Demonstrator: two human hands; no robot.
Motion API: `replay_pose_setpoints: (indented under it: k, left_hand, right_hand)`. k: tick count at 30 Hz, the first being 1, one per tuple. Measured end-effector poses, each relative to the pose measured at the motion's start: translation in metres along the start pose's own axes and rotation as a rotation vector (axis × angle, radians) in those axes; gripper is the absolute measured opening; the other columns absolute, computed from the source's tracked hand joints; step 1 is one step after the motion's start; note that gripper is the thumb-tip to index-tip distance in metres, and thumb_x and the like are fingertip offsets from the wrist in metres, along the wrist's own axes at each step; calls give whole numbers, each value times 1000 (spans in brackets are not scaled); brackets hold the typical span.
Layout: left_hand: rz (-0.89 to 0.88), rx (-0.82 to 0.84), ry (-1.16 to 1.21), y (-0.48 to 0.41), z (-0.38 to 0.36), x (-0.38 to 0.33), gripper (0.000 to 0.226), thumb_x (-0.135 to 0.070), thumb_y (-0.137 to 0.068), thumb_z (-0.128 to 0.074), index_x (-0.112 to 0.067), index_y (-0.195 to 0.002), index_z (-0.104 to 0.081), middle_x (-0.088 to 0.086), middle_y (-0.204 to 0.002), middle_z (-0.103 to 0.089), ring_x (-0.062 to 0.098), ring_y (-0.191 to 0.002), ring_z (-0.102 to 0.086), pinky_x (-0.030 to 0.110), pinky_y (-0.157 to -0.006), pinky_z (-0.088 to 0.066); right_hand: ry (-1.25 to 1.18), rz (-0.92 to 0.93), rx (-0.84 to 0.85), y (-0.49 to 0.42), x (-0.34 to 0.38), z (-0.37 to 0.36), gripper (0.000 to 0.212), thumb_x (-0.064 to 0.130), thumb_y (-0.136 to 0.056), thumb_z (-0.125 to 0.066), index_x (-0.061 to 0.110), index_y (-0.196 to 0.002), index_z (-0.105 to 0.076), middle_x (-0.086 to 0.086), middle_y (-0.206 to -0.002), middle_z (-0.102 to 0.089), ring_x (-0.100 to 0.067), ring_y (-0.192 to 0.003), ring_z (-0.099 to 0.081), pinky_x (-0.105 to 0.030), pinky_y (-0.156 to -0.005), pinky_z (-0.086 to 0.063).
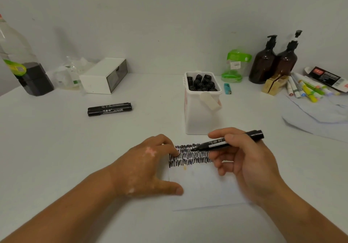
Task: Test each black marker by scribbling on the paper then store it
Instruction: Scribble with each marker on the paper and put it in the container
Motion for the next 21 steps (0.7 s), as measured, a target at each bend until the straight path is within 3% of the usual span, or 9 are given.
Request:
replay_pose_setpoints:
  k: [4, 9, 13, 21]
  left_hand:
    - [-24, -12, -28, -3, -8, -12, 86, -88, -61, -60, -37, -130, -52, -25, -123, -44, 1, -115, -46, 27, -100, -45]
    - [-56, -5, -37, -4, -13, -19, 82, -86, -63, -62, -38, -129, -52, -23, -126, -45, 3, -117, -46, 27, -101, -44]
    - [-50, 8, -24, -4, -13, -17, 85, -87, -61, -61, -41, -130, -50, -25, -127, -43, 2, -118, -44, 27, -102, -42]
    - [-52, 14, -37, -3, -14, -17, 84, -87, -61, -61, -41, -130, -50, -25, -126, -42, 2, -117, -45, 26, -102, -43]
  right_hand:
    - [214, 33, 85, 3, -1, -21, 15, 27, -70, -69, 16, -79, -76, -9, -62, -68, -19, -54, -61, -30, -50, -53]
    - [441, 10, 63, 7, -11, -29, 3, 22, -76, -77, 23, -76, -74, -1, -53, -63, -13, -41, -53, -22, -43, -45]
    - [645, 56, 43, 7, -11, -28, 14, 18, -80, -77, 30, -74, -75, 12, -53, -65, -1, -44, -54, -13, -48, -41]
    - [687, 79, 48, 8, -11, -29, 15, 22, -79, -78, 37, -75, -75, 21, -55, -65, 4, -50, -60, -7, -52, -41]
Point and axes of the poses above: each hand's wrist, its own y-axis away from the middle knuckle, its own z-axis out of the back of the hand, x = y × z, the point moved 7 cm from there along -y, towards the middle knuckle
